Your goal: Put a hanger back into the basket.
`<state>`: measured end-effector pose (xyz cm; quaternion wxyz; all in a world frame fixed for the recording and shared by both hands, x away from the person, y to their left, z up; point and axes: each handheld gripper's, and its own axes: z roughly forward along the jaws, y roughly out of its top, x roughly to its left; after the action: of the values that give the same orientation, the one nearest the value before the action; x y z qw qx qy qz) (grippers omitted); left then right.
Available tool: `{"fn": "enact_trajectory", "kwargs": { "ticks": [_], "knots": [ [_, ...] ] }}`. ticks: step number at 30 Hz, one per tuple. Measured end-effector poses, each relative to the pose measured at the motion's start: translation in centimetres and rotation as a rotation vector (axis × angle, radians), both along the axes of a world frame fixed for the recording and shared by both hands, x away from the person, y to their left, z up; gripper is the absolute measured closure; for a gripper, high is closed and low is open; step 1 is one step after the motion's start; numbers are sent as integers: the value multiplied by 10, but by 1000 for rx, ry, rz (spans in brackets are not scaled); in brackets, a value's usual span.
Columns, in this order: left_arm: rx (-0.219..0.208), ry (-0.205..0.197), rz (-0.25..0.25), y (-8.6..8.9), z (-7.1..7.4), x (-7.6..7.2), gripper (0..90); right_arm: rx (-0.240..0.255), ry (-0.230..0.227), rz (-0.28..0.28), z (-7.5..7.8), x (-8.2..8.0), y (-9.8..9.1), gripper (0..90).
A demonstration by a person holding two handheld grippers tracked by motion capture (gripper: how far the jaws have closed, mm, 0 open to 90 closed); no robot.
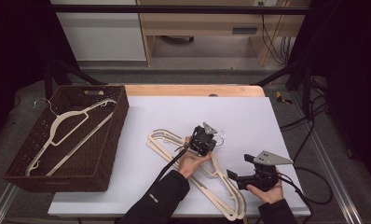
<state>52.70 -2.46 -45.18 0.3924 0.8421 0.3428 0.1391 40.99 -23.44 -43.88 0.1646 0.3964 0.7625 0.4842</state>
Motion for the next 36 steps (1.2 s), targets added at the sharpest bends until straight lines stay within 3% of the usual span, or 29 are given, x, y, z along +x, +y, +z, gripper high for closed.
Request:
{"fn": "enact_trajectory", "kwargs": {
  "ticks": [7, 12, 21, 29, 30, 36],
  "knots": [
    [-63, -42, -11, 13, 16, -12, 886, 29, 4, 6, 2, 3, 5, 88],
    [-80, -63, -19, 20, 22, -20, 886, 66, 17, 10, 5, 9, 13, 110],
    [-99, -89, -39, 27, 29, -30, 886, 71, 81, 8, 6, 26, 35, 177],
    [-107, -105, -51, 31, 34, -35, 886, 71, 159, 35, 0, 39, 48, 375],
    [-110, -106, -52, 31, 34, -36, 886, 70, 178, 50, -2, 41, 52, 443],
    [-111, -110, -62, 32, 35, -38, 886, 85, 230, 78, -7, 47, 59, 611]
  ]
}}
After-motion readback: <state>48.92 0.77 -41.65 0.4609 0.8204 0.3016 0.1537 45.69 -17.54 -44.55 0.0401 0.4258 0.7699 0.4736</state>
